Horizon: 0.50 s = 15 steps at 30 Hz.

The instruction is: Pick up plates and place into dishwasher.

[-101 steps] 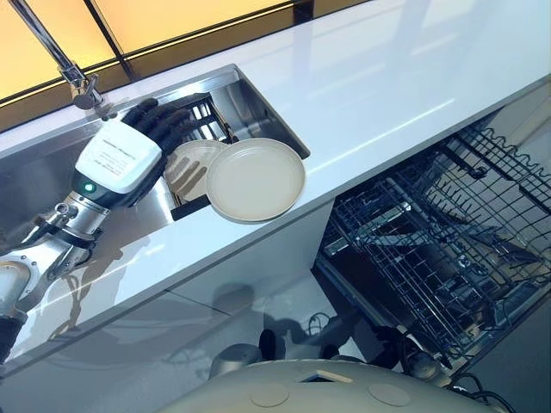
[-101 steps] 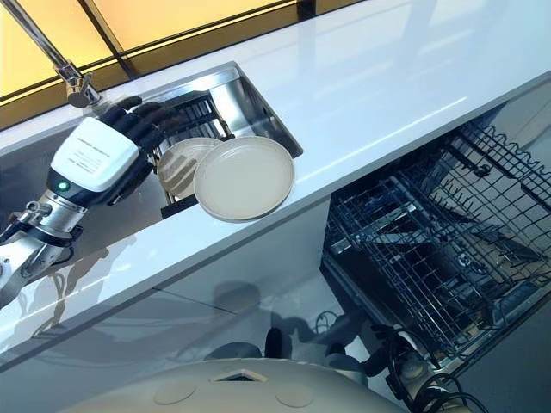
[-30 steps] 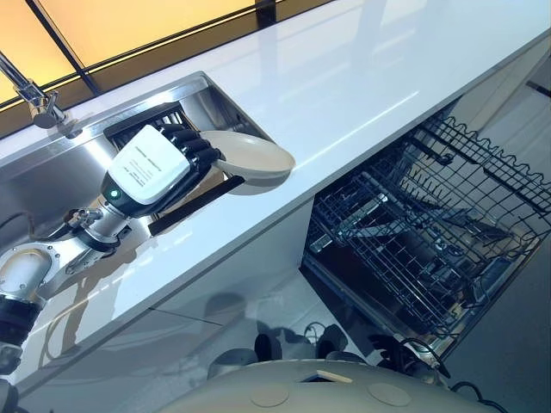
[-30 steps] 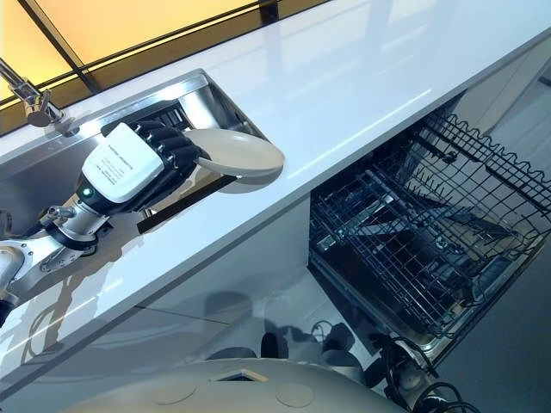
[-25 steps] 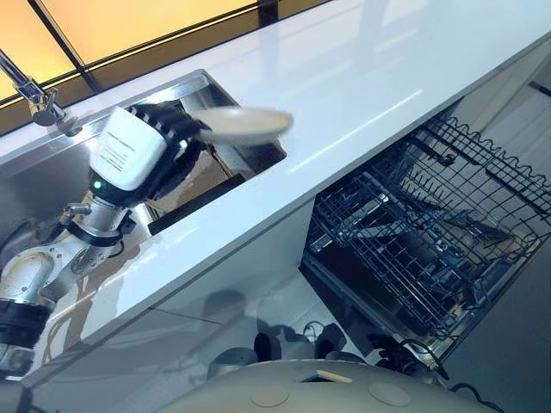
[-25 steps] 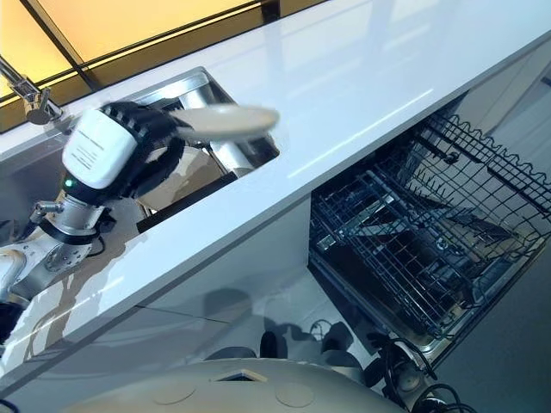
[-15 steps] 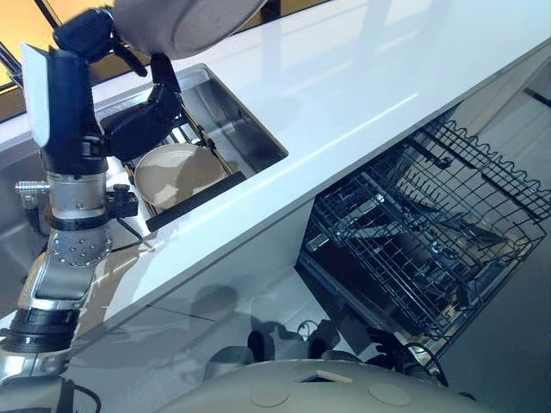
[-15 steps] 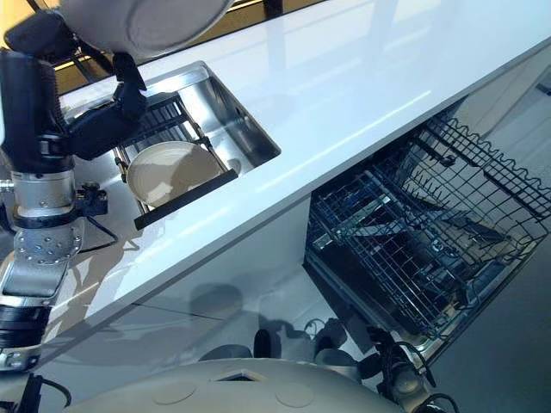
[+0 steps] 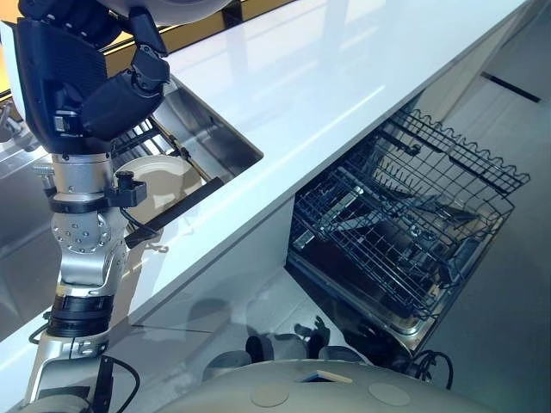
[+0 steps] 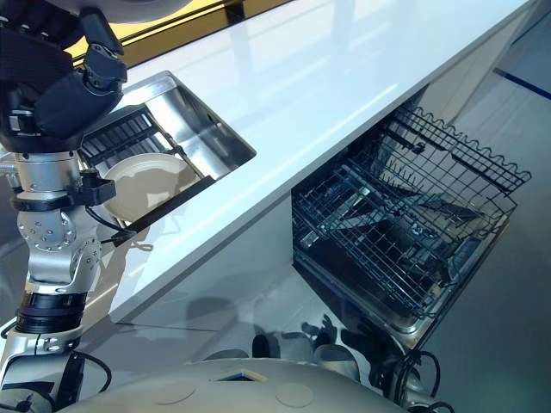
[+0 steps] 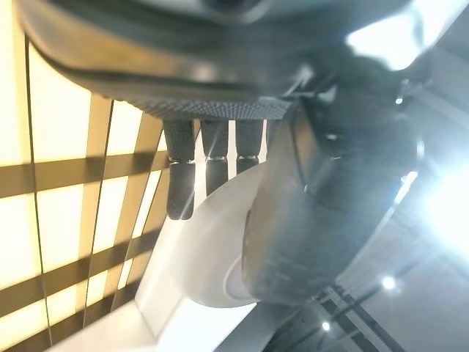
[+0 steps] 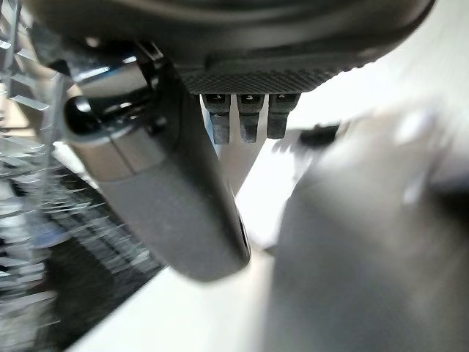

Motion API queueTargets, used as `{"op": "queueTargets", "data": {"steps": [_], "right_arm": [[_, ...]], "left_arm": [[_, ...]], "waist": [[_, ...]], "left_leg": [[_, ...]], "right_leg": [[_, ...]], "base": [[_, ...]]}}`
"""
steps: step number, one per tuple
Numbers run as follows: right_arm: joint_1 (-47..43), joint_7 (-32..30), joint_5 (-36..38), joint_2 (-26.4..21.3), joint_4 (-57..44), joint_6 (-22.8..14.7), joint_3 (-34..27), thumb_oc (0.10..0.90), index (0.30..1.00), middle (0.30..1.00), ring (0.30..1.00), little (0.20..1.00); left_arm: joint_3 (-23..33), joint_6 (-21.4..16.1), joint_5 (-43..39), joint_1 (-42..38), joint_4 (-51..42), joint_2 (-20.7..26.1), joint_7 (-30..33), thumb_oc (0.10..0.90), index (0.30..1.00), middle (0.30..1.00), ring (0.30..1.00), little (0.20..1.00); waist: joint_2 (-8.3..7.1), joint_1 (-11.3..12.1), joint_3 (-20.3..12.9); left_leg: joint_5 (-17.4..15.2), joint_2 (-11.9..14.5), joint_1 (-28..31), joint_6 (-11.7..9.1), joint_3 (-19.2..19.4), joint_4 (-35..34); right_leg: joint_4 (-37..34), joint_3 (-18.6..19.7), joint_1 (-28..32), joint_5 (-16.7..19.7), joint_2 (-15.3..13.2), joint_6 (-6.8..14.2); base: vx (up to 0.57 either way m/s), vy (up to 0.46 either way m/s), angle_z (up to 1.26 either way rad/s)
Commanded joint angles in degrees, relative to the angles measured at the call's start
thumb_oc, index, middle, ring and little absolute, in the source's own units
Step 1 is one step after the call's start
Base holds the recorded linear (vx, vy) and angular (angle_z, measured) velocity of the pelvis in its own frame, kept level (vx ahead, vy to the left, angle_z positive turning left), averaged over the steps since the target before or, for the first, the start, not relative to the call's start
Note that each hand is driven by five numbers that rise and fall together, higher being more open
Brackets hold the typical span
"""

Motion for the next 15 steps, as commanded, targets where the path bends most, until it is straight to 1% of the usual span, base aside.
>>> {"op": "queueTargets", "data": {"steps": [1, 2, 4, 5, 7, 9, 11, 13, 15], "right_arm": [[-3.4, -2.3, 5.1, 0.88, -0.77, 0.18, -3.37, 0.8, 0.9, 0.9, 0.9, 0.9], [-3.35, -3.42, 4.31, 0.76, -0.41, -0.07, -3.74, 0.8, 0.9, 0.9, 0.9, 0.9], [-3.41, -8.03, -0.45, 0.54, 0.23, -0.07, -4.35, 0.8, 0.9, 0.9, 0.9, 0.9], [-3.42, -9.12, -0.48, 0.54, 0.26, 0.18, -4.4, 0.8, 0.9, 0.9, 0.9, 0.9], [-3.54, -8.68, 0.62, 0.23, 1.38, 0.36, -5.01, 0.8, 0.9, 0.9, 0.9, 0.9], [-3.35, -5.23, 4.41, 0.38, 0.26, -0.01, -5.66, 0.8, 0.9, 0.9, 0.9, 0.9], [-2.32, 2.88, 9.05, 1.21, -3.8, 1.87, -5.5, 0.8, 0.9, 0.9, 0.9, 0.9], [-1.19, 9.35, 14.77, 2.16, -9.66, 6.94, -4.99, 0.8, 0.9, 0.9, 0.9, 0.9], [0.41, 18.94, 18.47, 3.15, -15.46, 11.28, -4.69, 0.8, 0.9, 0.9, 0.9, 0.9]], "left_arm": [[0.7, -4.04, -4.38, -9.83, 1.39, -0.86, -0.89, 0.1, 0.3, 0.3, 0.3, 0.2], [0.61, -3.85, -4.62, -9.96, 1.32, -0.8, -1.05, 0.1, 0.3, 0.3, 0.3, 0.2], [0.3, -3.3, -4.07, -10.12, 1.08, -0.86, -1.35, 0.1, 0.3, 0.3, 0.3, 0.2], [0.24, -3.26, -4.1, -10.1, 1.09, -0.91, -1.64, 0.1, 0.3, 0.3, 0.3, 0.2], [-0.31, -2.82, -3.78, -10.43, 1.08, -0.56, -1.56, 0.1, 0.3, 0.3, 0.3, 0.2], [-0.48, -2.55, -3.4, -10.21, 0.9, -0.17, -1.49, 0.1, 0.3, 0.3, 0.3, 0.2], [-0.14, -3.18, -3.53, -9.2, 1.45, 0.09, -2.58, 0.1, 0.3, 0.3, 0.3, 0.2], [0.25, -4.09, -3.4, -8.37, 2.36, 0.37, -3.3, 0.1, 0.3, 0.3, 0.3, 0.2], [0.68, -4.72, -2.94, -7.54, 3.26, 0.61, -4.25, 0.1, 0.3, 0.3, 0.3, 0.2]], "waist": [[2.54, -0.09, -3.29], [2.55, -0.2, -3.3], [2.55, -0.64, -3.26], [2.55, -0.66, -3.24], [2.62, -0.92, -3.14], [2.63, -1.05, -3.05], [2.59, -1.34, -2.85], [2.46, -1.71, -2.68], [2.18, -2.03, -2.52]], "left_leg": [[-9.7, -3.76, 1.12, 2.41, -0.52, 2.5], [-9.65, -3.81, 1.16, 2.45, -0.32, 2.33], [-9.46, -4.0, 1.26, 2.59, 0.23, 1.85], [-9.41, -4.02, 1.28, 2.61, 0.36, 1.76], [-9.2, -4.0, 1.44, 2.64, 0.66, 1.2], [-8.98, -4.02, 1.49, 2.64, 0.8, 0.83], [-8.82, -3.99, 1.31, 2.7, 1.04, 0.68], [-8.6, -4.0, 1.0, 2.71, 1.23, 0.62], [-8.54, -3.96, 0.7, 2.72, 1.47, 0.58]], "right_leg": [[9.66, -1.66, -6.29, -5.94, 0.16, 4.37], [9.5, -1.52, -6.48, -5.64, 0.06, 4.52], [9.31, -1.17, -7.23, -4.84, -0.19, 4.9], [9.31, -1.1, -7.35, -4.73, -0.21, 4.94], [9.25, -0.97, -7.92, -4.13, -0.31, 5.21], [9.11, -0.73, -8.29, -3.67, -0.34, 5.35], [9.14, -0.66, -8.88, -3.23, -0.37, 5.4], [9.06, -0.56, -9.36, -2.85, -0.42, 5.42], [9.07, -0.79, -9.7, -2.77, -0.56, 5.55]], "base": [[-0.03, 0.045, -0.11], [-0.04, 0.052, -0.15], [-0.04, 0.052, -0.2], [-0.03, 0.048, -0.23], [-0.02, 0.035, -0.16], [-0.02, 0.025, -0.1], [-0.03, 0.024, -0.08], [-0.04, 0.013, -0.13], [-0.03, 0.002, -0.12]]}}
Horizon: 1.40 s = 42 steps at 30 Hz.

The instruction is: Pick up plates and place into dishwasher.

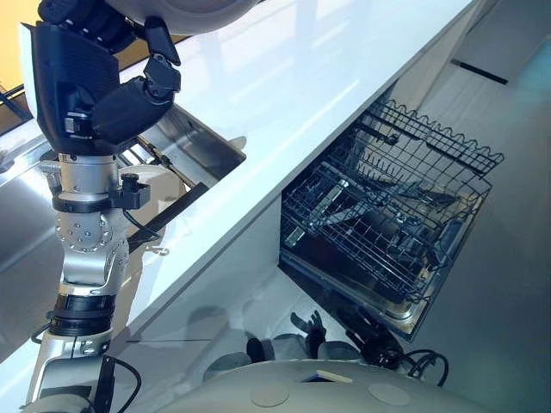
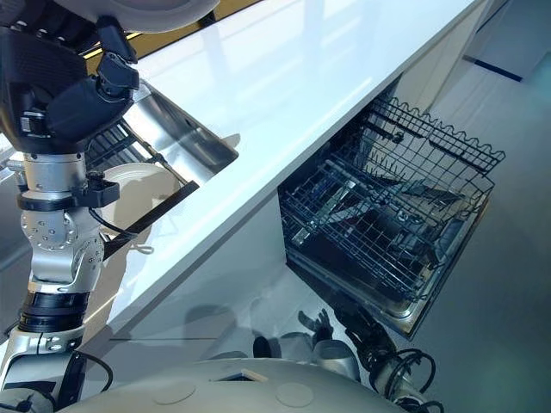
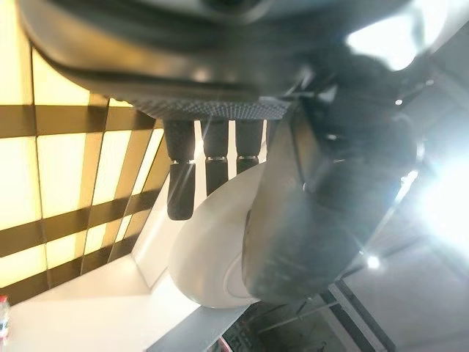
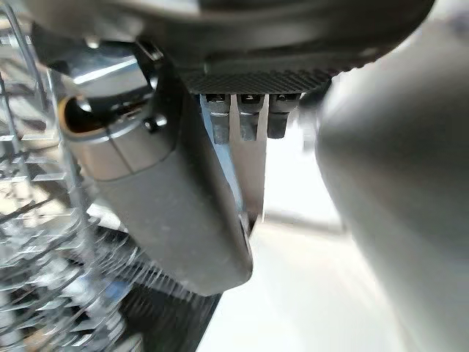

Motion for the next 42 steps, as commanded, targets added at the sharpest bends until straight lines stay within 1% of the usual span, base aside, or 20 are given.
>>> {"op": "queueTargets", "data": {"steps": [1, 3, 5, 7, 11, 12, 13, 15, 16, 18, 21, 22, 23, 24, 25, 27, 30, 33, 37, 42], "right_arm": [[-1.37, 19.53, 10.06, 1.88, -10.81, 7.29, 0.18, 0.8, 0.9, 0.9, 0.9, 0.9], [0.41, 29.78, 12.62, 2.35, -17.49, 11.24, 1.0, 0.8, 0.9, 0.9, 0.9, 0.9], [0.83, 32.1, 12.61, 2.2, -18.65, 11.73, 1.24, 0.8, 0.9, 0.9, 0.9, 0.9], [1.55, 45.83, 10.15, -2.44, -25.85, 12.54, 2.03, 0.8, 0.9, 0.9, 0.9, 0.9], [-0.14, 52.35, 16.29, -11.14, -33.19, 10.43, -0.62, 0.8, 0.9, 0.9, 0.9, 0.9], [-0.72, 53.22, 16.73, -12.41, -34.38, 10.16, -1.69, 0.8, 0.9, 0.9, 0.9, 0.9], [-1.28, 53.72, 16.02, -14.04, -35.39, 7.16, -2.86, 0.8, 0.9, 0.9, 0.9, 0.9], [-1.52, 53.73, 16.2, -14.59, -35.56, 7.13, -3.32, 0.8, 0.9, 0.9, 0.9, 0.9], [-3.66, 49.16, 17.43, -17.42, -37.42, 3.48, -6.96, 0.8, 0.9, 0.9, 0.9, 0.9], [-5.84, 43.95, 18.26, -18.74, -38.34, -0.35, -10.67, 0.8, 0.9, 0.9, 0.9, 0.9], [-9.24, 34.38, 15.52, -18.6, -41.98, -7.46, -16.08, 0.8, 0.9, 0.9, 0.9, 0.9], [-9.45, 33.48, 15.32, -18.61, -42.36, -7.86, -16.35, 0.8, 0.9, 0.9, 0.9, 0.9], [-10.55, 30.04, 13.03, -18.06, -44.09, -10.19, -17.68, 0.8, 0.9, 0.9, 0.9, 0.9], [-10.99, 26.08, 9.77, -17.76, -45.29, -13.38, -18.49, 0.8, 0.9, 0.9, 0.9, 0.9], [-11.81, 17.63, 2.38, -18.68, -47.04, -21.17, -19.48, 0.8, 0.9, 0.9, 0.9, 0.9], [-12.33, 9.28, -4.77, -20.13, -49.83, -27.61, -19.79, 0.8, 0.9, 0.9, 0.9, 0.9], [-14.11, 7.19, -8.39, -20.6, -55.24, -28.18, -18.0, 0.8, 0.9, 0.9, 0.9, 0.9], [-16.86, 7.43, -10.21, -21.08, -59.19, -26.5, -14.1, 0.8, 0.9, 0.9, 0.9, 0.9], [-22.17, 3.69, -12.45, -22.46, -59.23, -24.69, -8.58, 0.8, 0.9, 0.9, 0.9, 0.9], [-28.65, -2.45, -14.23, -24.04, -58.8, -25.3, -4.11, 0.8, 0.9, 0.9, 0.9, 0.9]], "left_arm": [[0.96, -5.22, -1.44, -7.01, 1.56, 0.75, -0.96, 0.1, 0.3, 0.3, 0.3, 0.2], [0.79, -5.32, -0.34, -6.27, 2.41, 1.27, -1.14, 0.1, 0.3, 0.3, 0.3, 0.2], [0.68, -5.43, 0.18, -6.07, 2.66, 1.38, -0.92, 0.1, 0.3, 0.3, 0.3, 0.2], [-0.9, -5.37, 1.91, -5.93, 5.25, 3.06, 0.16, 0.1, 0.3, 0.3, 0.3, 0.2], [-2.54, -5.19, 5.14, -5.7, 9.53, 4.52, 2.42, 0.1, 0.3, 0.3, 0.3, 0.2], [-2.78, -5.3, 5.17, -5.84, 10.7, 4.65, 2.77, 0.1, 0.3, 0.3, 0.3, 0.2], [-2.87, -4.63, 5.79, -5.98, 12.25, 4.56, 3.23, 0.1, 0.3, 0.3, 0.3, 0.2], [-2.92, -4.89, 6.01, -6.05, 12.74, 4.58, 3.46, 0.1, 0.3, 0.3, 0.3, 0.2], [-2.77, -4.75, 5.27, -6.47, 16.85, 4.68, 3.64, 0.1, 0.3, 0.3, 0.3, 0.2], [-2.18, -5.08, 4.85, -6.9, 20.1, 4.5, 3.82, 0.1, 0.3, 0.3, 0.3, 0.2], [-0.67, -4.67, 5.07, -7.57, 23.44, 3.39, 4.84, 0.1, 0.3, 0.3, 0.3, 0.2], [-0.64, -4.72, 4.97, -7.7, 23.72, 3.35, 5.0, 0.1, 0.3, 0.3, 0.3, 0.2], [0.03, -4.42, 5.6, -7.79, 24.17, 2.76, 5.67, 0.1, 0.3, 0.3, 0.3, 0.2], [0.19, -4.51, 6.19, -7.93, 24.62, 2.38, 6.39, 0.1, 0.3, 0.3, 0.3, 0.2], [0.5, -4.24, 7.06, -8.34, 24.8, 2.14, 8.09, 0.1, 0.3, 0.3, 0.3, 0.2], [0.65, -2.95, 8.45, -8.59, 23.68, 1.98, 10.51, 0.1, 0.3, 0.3, 0.3, 0.2], [0.41, -1.53, 9.85, -8.92, 21.9, 1.57, 12.21, 0.1, 0.3, 0.3, 0.3, 0.2], [-1.01, -0.66, 10.43, -9.61, 20.32, 1.33, 12.18, 0.1, 0.3, 0.3, 0.3, 0.2], [-4.65, -0.03, 10.61, -10.83, 18.35, 0.87, 11.43, 0.1, 0.3, 0.3, 0.3, 0.2], [-9.37, -0.18, 12.95, -12.5, 16.4, 1.11, 9.73, 0.1, 0.3, 0.3, 0.3, 0.2]], "waist": [[1.54, -0.18, -2.4], [1.09, -0.52, -2.18], [0.98, -0.63, -2.18], [0.2, -0.95, -1.69], [-0.74, -1.25, -1.2], [-0.85, -1.38, -1.19], [-1.1, -1.51, -1.2], [-1.1, -1.53, -1.18], [-1.36, -1.97, -1.32], [-1.4, -2.24, -1.63], [-1.25, -2.85, -1.93], [-1.2, -2.88, -1.89], [-1.07, -3.08, -2.0], [-0.97, -3.24, -2.04], [-0.82, -3.59, -2.13], [-0.52, -3.85, -2.29], [-0.1, -3.64, -2.39], [0.18, -2.68, -2.57], [0.2, -0.84, -2.9], [0.31, 0.82, -3.33]], "left_leg": [[-7.81, -3.96, 0.39, 2.36, -2.2, 0.63], [-7.75, -3.88, 0.1, 2.36, -1.96, 0.62], [-7.75, -3.85, 0.05, 2.37, -1.89, 0.63], [-7.58, -3.58, -0.42, 2.21, -1.48, 0.87], [-7.46, -3.25, -0.81, 1.92, -1.0, 1.38], [-7.46, -3.19, -0.87, 1.89, -0.85, 1.47], [-7.43, -3.11, -1.04, 1.8, -0.66, 1.76], [-7.43, -3.08, -1.04, 1.77, -0.62, 1.79], [-7.36, -2.88, -1.05, 1.58, -0.37, 1.95], [-7.43, -2.63, -1.27, 1.49, 0.05, 2.14], [-7.63, -2.25, -1.25, 1.38, 0.65, 2.34], [-7.67, -2.2, -1.21, 1.36, 0.71, 2.35], [-7.84, -2.1, -1.13, 1.42, 0.77, 2.53], [-7.91, -2.03, -1.15, 1.4, 0.85, 2.68], [-8.14, -1.87, -1.17, 1.42, 1.06, 3.17], [-8.26, -1.7, -1.18, 1.43, 1.05, 3.55], [-8.38, -1.57, -1.05, 1.4, 0.61, 4.05], [-8.37, -1.51, -0.9, 1.25, -0.28, 4.3], [-8.24, -1.49, -0.77, 0.87, -1.77, 4.49], [-7.58, -1.41, -0.38, 0.29, -3.43, 3.61]], "right_leg": [[6.96, -2.28, -7.28, -2.96, -0.5, 5.16], [6.87, -2.68, -7.59, -2.82, -0.65, 5.36], [6.91, -2.81, -7.68, -2.82, -0.71, 5.39], [7.04, -3.12, -7.98, -2.87, -0.82, 5.58], [7.13, -3.36, -7.93, -2.91, -0.6, 5.44], [7.06, -3.32, -7.82, -2.95, -0.51, 5.38], [6.96, -3.31, -7.63, -3.02, -0.41, 5.22], [6.92, -3.3, -7.57, -3.01, -0.37, 5.17], [6.67, -3.09, -7.02, -3.28, 0.01, 4.78], [6.3, -2.78, -6.7, -3.45, 0.41, 4.41], [5.78, -2.32, -5.97, -3.88, 1.18, 3.7], [5.72, -2.28, -5.89, -3.91, 1.26, 3.63], [5.66, -2.0, -5.72, -4.13, 1.52, 3.38], [5.69, -1.76, -5.65, -4.27, 1.76, 3.25], [5.64, -1.2, -5.36, -4.62, 2.29, 2.8], [5.51, -0.65, -5.01, -4.89, 2.85, 2.35], [5.51, -0.36, -4.36, -5.39, 3.52, 1.67], [5.42, -0.75, -3.54, -5.87, 3.87, 1.06], [5.2, -1.96, -2.34, -6.31, 3.97, 0.46], [4.93, -3.79, -1.03, -6.8, 3.96, 0.09]], "base": [[-0.03, -0.005, -0.17], [-0.03, -0.011, -0.14], [-0.03, -0.009, -0.06], [-0.05, -0.029, -0.05], [-0.01, -0.008, 0.0], [0.0, 0.0, 0.0], [0.0, 0.0, 0.0], [0.0, 0.0, 0.0], [0.0, 0.0, 0.0], [0.0, 0.0, 0.0], [0.01, -0.008, -0.03], [0.02, -0.014, -0.05], [0.02, -0.014, -0.06], [0.03, -0.034, -0.05], [0.03, -0.037, -0.02], [0.03, -0.04, 0.01], [0.04, -0.048, -0.02], [0.04, -0.056, -0.02], [0.05, -0.062, 0.07], [0.04, -0.043, 0.19]]}}
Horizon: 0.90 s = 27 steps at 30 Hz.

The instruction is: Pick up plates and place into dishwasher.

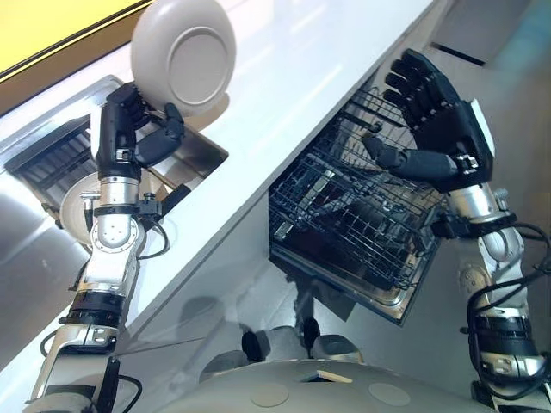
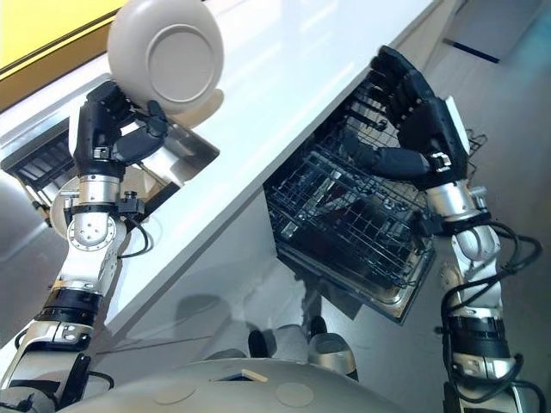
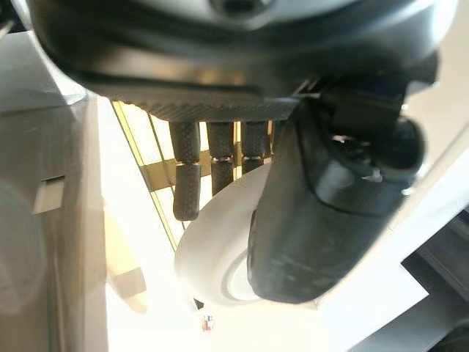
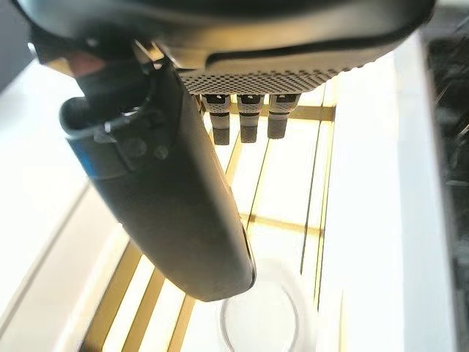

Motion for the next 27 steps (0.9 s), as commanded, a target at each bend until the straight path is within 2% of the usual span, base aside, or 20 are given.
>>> {"op": "queueTargets", "data": {"steps": [1, 3, 5, 8, 13, 17, 22, 27], "right_arm": [[-10.66, -4.15, 2.07, -3.89, -3.7, -5.28, -1.03, 0.8, 0.9, 0.9, 0.9, 0.9], [-14.22, -2.45, 5.12, -3.97, -3.57, -3.75, 0.99, 0.8, 0.9, 0.9, 0.9, 0.9], [-16.21, -1.59, 6.16, -4.37, -2.94, -3.72, 2.38, 0.8, 0.9, 0.9, 0.9, 0.9], [-19.52, -2.1, 7.47, -5.18, -1.1, -2.69, 4.4, 0.8, 0.9, 0.9, 0.9, 0.9], [-23.82, -7.34, 6.4, -7.79, 4.11, -4.74, 5.83, 0.8, 0.9, 0.9, 0.9, 0.9], [-24.64, -7.29, 7.48, -8.74, 5.95, -5.02, 5.61, 0.8, 0.9, 0.9, 0.9, 0.9], [-25.5, -1.33, 10.51, -10.89, 8.36, -1.64, 5.88, 0.8, 0.9, 0.9, 0.9, 0.9], [-24.57, 11.9, 14.98, -14.93, 11.71, 5.88, 7.55, 0.8, 0.9, 0.9, 0.9, 0.9]], "left_arm": [[-3.05, -5.63, 2.89, -11.71, -5.19, 1.97, -1.59, 0.1, 0.3, 0.3, 0.3, 0.2], [-5.54, -5.39, 4.62, -12.97, -6.23, 2.98, -5.07, 0.1, 0.3, 0.3, 0.3, 0.2], [-6.97, -5.72, 5.28, -13.93, -6.02, 4.13, -7.48, 0.1, 0.3, 0.3, 0.3, 0.2], [-8.85, -6.18, 7.37, -15.88, -5.42, 6.45, -8.54, 0.1, 0.3, 0.3, 0.3, 0.2], [-10.56, -7.92, 14.13, -18.48, -5.5, 11.79, -5.63, 0.1, 0.3, 0.3, 0.3, 0.2], [-10.13, -9.44, 21.03, -18.81, -5.91, 14.47, -1.7, 0.1, 0.3, 0.3, 0.3, 0.2], [-9.47, -10.4, 25.63, -19.27, -5.52, 17.54, -0.45, 0.1, 0.3, 0.3, 0.3, 0.2], [-7.38, -11.49, 26.06, -18.05, -5.79, 20.47, -0.47, 0.1, 0.3, 0.3, 0.3, 0.2]], "waist": [[1.1, 2.12, -5.53], [1.17, 2.86, -5.84], [1.19, 3.21, -5.96], [1.16, 3.74, -6.31], [1.1, 4.85, -6.98], [1.09, 5.35, -7.32], [1.03, 5.87, -7.74], [0.68, 6.42, -8.23]], "left_leg": [[-7.59, -1.51, -0.03, 0.3, -2.78, 3.23], [-7.38, -1.53, 0.14, 0.13, -3.48, 2.79], [-7.3, -1.59, 0.24, 0.02, -3.88, 2.68], [-7.18, -1.57, 0.28, -0.17, -4.24, 2.53], [-6.89, -1.52, 0.27, -0.32, -4.89, 2.32], [-6.7, -1.52, 0.36, -0.35, -5.25, 2.05], [-6.37, -1.58, 0.4, -0.43, -5.76, 1.61], [-5.78, -1.65, 0.3, -0.54, -6.37, 1.11]], "right_leg": [[8.14, -2.27, -2.35, -8.73, 3.82, 0.19], [7.88, -2.88, -1.92, -8.81, 3.85, 0.1], [7.78, -3.27, -1.64, -8.87, 3.87, 0.06], [7.52, -3.73, -1.25, -8.93, 3.8, 0.04], [7.19, -4.77, -0.42, -9.21, 3.78, -0.19], [7.05, -5.11, 0.03, -9.39, 3.79, -0.35], [6.82, -5.5, 0.4, -9.5, 3.72, -0.42], [6.81, -6.05, 0.48, -9.59, 3.51, -0.43]], "base": [[0.04, -0.035, 0.25], [0.03, -0.032, 0.21], [0.03, -0.019, 0.22], [0.02, -0.01, 0.15], [0.03, -0.003, 0.13], [0.02, 0.009, 0.13], [0.02, 0.014, 0.12], [0.01, 0.004, 0.06]]}}
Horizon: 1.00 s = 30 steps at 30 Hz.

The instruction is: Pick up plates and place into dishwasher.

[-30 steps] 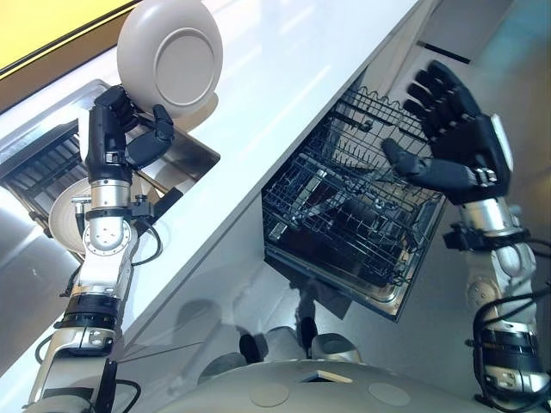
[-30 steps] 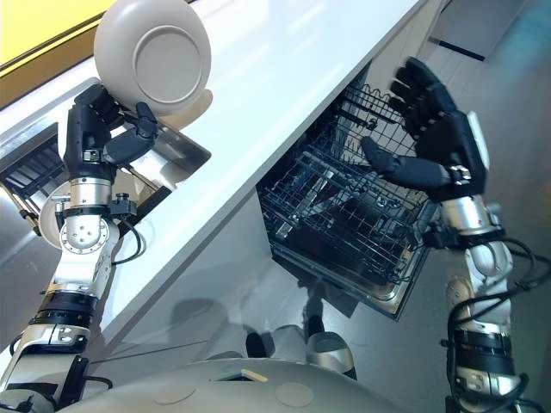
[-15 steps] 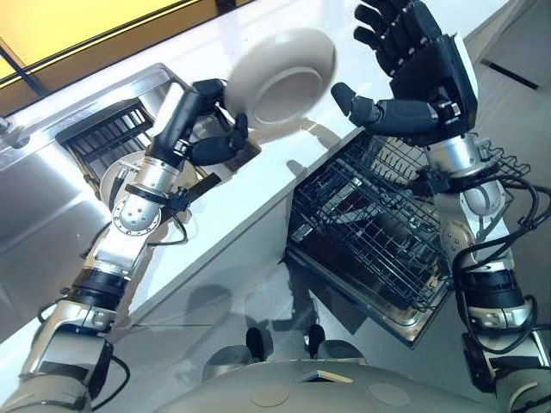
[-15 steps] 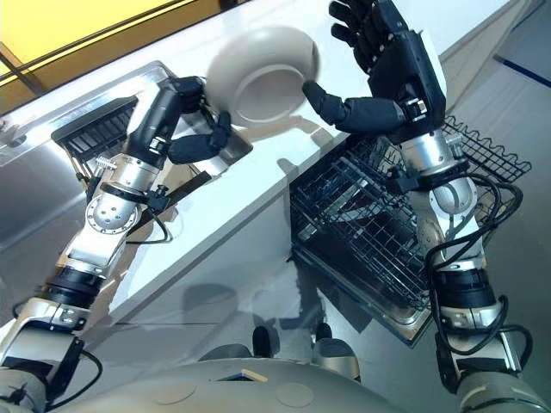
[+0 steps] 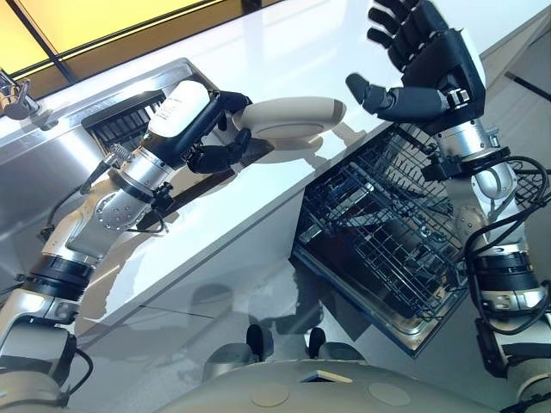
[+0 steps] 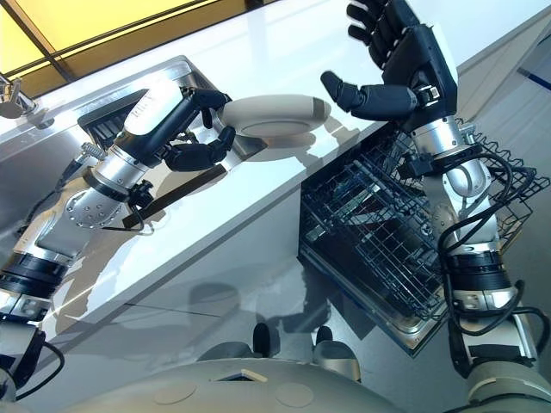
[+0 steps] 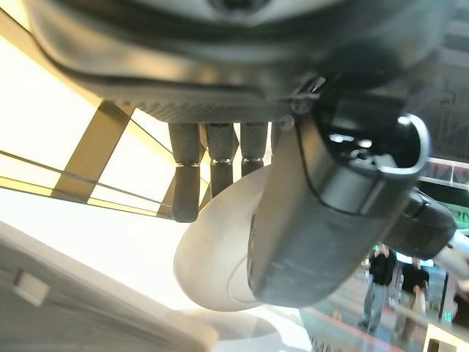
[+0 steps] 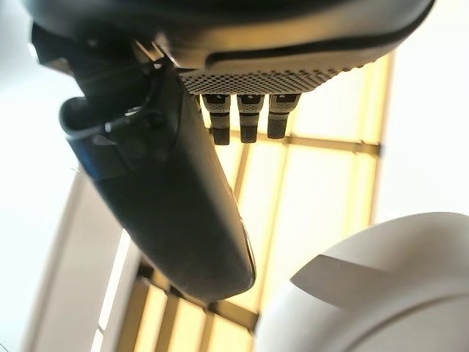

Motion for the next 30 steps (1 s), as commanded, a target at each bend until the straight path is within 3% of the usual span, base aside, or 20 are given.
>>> {"op": "queueTargets", "data": {"steps": [1, 3, 6, 8, 11, 14, 17, 21, 30], "right_arm": [[-6.16, 9.64, 6.42, -5.59, 1.83, 0.45, 0.35, 0.8, 0.9, 0.9, 0.9, 0.9], [-6.01, 13.27, 8.36, -6.74, 2.46, 1.6, 0.99, 0.8, 0.9, 0.9, 0.9, 0.9], [-6.66, 16.18, 15.86, -8.25, 3.43, -1.3, 2.44, 0.8, 0.9, 0.9, 0.9, 0.9], [-7.61, 16.02, 20.44, -7.28, 2.44, -4.03, 2.09, 0.8, 0.9, 0.9, 0.9, 0.9], [-8.91, 13.21, 21.52, -4.63, -1.05, -6.47, 1.06, 0.8, 0.9, 0.9, 0.9, 0.9], [-9.76, 8.36, 18.89, -2.15, -4.12, -10.96, -0.2, 0.8, 0.9, 0.9, 0.9, 0.9], [-9.39, 6.61, 16.17, -1.15, -5.8, -12.1, -1.19, 0.8, 0.9, 0.9, 0.9, 0.9], [-8.51, 6.29, 11.74, -0.46, -7.22, -11.32, -1.72, 0.8, 0.9, 0.9, 0.9, 0.9], [-8.11, 11.02, 1.93, -4.03, -6.61, -9.43, 2.12, 0.8, 0.9, 0.9, 0.9, 0.9]], "left_arm": [[3.81, -4.43, -2.98, -8.16, -2.05, 2.63, 5.38, 0.1, 0.3, 0.3, 0.3, 0.2], [4.24, -4.68, -3.35, -8.01, -1.75, 3.36, 5.29, 0.1, 0.3, 0.3, 0.3, 0.2], [3.96, -4.62, -3.95, -7.64, -1.25, 4.57, 5.72, 0.1, 0.3, 0.3, 0.3, 0.2], [4.18, -5.05, -3.68, -7.27, -0.26, 4.49, 6.04, 0.1, 0.3, 0.3, 0.3, 0.2], [4.67, -4.12, -1.89, -6.85, 0.44, 3.81, 7.46, 0.1, 0.3, 0.3, 0.3, 0.2], [5.33, -2.42, -1.12, -6.78, 2.05, 3.52, 9.88, 0.1, 0.3, 0.3, 0.3, 0.2], [5.77, -1.96, -0.46, -6.57, 3.21, 3.37, 11.46, 0.1, 0.3, 0.3, 0.3, 0.2], [6.66, -1.28, -0.47, -6.25, 2.95, 2.98, 11.62, 0.1, 0.3, 0.3, 0.3, 0.2], [5.71, 0.13, -0.88, -7.38, 1.43, 2.29, 11.61, 0.1, 0.3, 0.3, 0.3, 0.2]], "waist": [[0.33, 1.19, -8.49], [0.26, 1.23, -8.54], [0.2, 1.43, -8.63], [0.28, 1.73, -8.64], [0.4, 2.0, -8.64], [0.67, 2.14, -8.73], [0.84, 2.03, -8.75], [0.86, 1.83, -8.68], [0.79, 1.31, -8.55]], "left_leg": [[-7.94, -1.51, 1.35, -0.18, 0.37, 1.04], [-7.81, -1.52, 1.33, -0.2, 0.27, 0.93], [-7.69, -1.48, 1.4, -0.23, 0.09, 0.86], [-7.72, -1.46, 1.41, -0.22, -0.01, 0.92], [-7.9, -1.53, 1.38, -0.16, -0.06, 0.94], [-7.97, -1.46, 1.33, -0.17, 0.27, 0.9], [-7.94, -1.39, 1.27, -0.16, 0.47, 0.88], [-7.95, -1.37, 1.1, -0.14, 0.6, 1.13], [-7.63, -1.41, 1.04, -0.29, 0.11, 1.29]], "right_leg": [[6.88, -1.39, -1.65, -9.23, 3.68, -0.4], [6.83, -1.54, -1.59, -9.27, 3.65, -0.46], [6.81, -1.79, -1.43, -9.3, 3.59, -0.5], [6.67, -2.03, -1.3, -9.26, 3.55, -0.45], [6.18, -2.17, -1.14, -9.16, 3.57, -0.35], [5.46, -2.25, -0.95, -8.91, 3.62, -0.23], [5.26, -2.04, -1.02, -8.76, 3.7, -0.2], [5.31, -1.73, -1.14, -8.72, 3.77, -0.24], [5.96, -1.05, -1.31, -8.91, 3.88, -0.51]], "base": [[0.01, -0.001, 0.06], [0.01, 0.0, 0.06], [0.01, 0.002, 0.05], [0.0, 0.0, 0.0], [0.0, 0.0, 0.0], [0.0, 0.0, 0.0], [0.0, 0.0, -0.01], [0.0, -0.002, -0.03], [0.0, 0.0, 0.0]]}}
